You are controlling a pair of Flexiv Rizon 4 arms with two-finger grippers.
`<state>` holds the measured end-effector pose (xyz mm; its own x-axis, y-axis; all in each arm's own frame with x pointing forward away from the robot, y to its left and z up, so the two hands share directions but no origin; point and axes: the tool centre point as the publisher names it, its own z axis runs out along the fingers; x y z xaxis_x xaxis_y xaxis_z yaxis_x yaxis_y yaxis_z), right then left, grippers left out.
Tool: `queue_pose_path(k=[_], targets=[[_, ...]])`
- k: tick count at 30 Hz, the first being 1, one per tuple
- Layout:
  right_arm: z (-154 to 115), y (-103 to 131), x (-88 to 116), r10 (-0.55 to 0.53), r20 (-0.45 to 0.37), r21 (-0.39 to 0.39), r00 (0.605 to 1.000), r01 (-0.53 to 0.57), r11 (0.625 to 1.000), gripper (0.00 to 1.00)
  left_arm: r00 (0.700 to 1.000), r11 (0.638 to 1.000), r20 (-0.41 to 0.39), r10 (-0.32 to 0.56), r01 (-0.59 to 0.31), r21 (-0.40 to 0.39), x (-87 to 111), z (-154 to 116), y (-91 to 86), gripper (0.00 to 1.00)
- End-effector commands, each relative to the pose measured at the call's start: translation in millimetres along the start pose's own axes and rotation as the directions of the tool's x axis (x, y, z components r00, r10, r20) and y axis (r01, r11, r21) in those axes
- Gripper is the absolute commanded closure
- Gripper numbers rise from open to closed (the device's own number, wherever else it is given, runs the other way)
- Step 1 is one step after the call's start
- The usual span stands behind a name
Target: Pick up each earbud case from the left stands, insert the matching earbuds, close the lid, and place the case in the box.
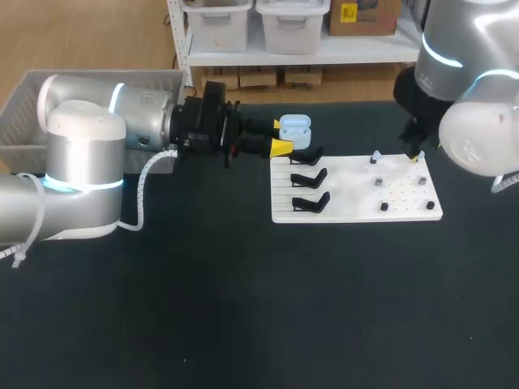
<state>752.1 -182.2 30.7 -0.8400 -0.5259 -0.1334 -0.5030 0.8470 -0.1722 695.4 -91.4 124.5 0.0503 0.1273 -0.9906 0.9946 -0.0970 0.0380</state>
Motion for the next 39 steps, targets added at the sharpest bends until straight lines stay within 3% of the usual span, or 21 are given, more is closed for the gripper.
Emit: queue_pose_path(k=[1,5,39], targets=[[4.5,-0.5,-2.1,0.000,0.001,0.002,1.000,0.000,1.000,0.47,1.000,1.000,0.002,0.003,-0.003,-0.007,0.6,0.1,-2.1,1.00],[7.9,-0.7,-1.6,0.003,0.004,0.004,1.000,-0.003,1.000,0.46,1.000,1.000,0.002,0.003,-0.003,-0.007,0.6,0.1,-2.1,1.00],[24.1,-7.1,-4.9,0.060,-0.007,0.018,0.998,-0.059,0.998,0.73,1.000,1.000,0.002,0.003,-0.003,-0.007,0.6,0.1,-2.1,1.00]])
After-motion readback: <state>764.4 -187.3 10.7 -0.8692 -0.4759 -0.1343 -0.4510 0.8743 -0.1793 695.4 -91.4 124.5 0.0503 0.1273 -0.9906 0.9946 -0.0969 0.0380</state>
